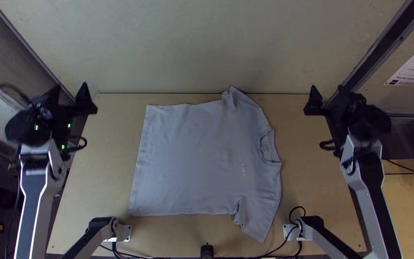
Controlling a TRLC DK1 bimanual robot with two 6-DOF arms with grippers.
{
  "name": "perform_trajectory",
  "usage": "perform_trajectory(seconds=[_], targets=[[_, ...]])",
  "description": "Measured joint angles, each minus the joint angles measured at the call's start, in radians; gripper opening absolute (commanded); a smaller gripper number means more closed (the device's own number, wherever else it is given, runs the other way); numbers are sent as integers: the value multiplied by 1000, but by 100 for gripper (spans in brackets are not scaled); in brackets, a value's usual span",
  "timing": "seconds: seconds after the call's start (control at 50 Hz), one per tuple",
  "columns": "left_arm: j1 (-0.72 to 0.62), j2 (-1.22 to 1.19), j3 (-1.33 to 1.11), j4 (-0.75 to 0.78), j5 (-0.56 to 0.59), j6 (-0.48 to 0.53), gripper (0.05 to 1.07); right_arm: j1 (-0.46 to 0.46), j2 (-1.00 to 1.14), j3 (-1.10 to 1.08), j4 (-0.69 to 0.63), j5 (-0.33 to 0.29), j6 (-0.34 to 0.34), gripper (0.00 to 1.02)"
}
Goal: Fold the t-shirt
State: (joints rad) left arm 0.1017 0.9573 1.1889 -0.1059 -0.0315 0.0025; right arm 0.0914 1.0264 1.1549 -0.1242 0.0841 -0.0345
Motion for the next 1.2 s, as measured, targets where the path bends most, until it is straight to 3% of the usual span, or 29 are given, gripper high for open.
perform_trajectory(seconds=[0.16,0.32,0.5,0.88,1.02,1.2], targets=[[-30,184,184,-151,-6,-24,103,0,136,122,-2,6,0,99],[-54,315,256,-196,-6,-56,103,5,275,260,-56,6,2,99],[-92,426,330,-222,-6,-74,103,13,484,481,-216,6,41,99],[-109,781,596,-385,-6,-90,101,60,791,660,-326,6,111,99],[-114,908,666,-443,-18,-93,82,64,901,767,-429,4,132,99],[-123,1044,754,-514,-28,-93,81,66,1043,949,-596,3,162,99]])
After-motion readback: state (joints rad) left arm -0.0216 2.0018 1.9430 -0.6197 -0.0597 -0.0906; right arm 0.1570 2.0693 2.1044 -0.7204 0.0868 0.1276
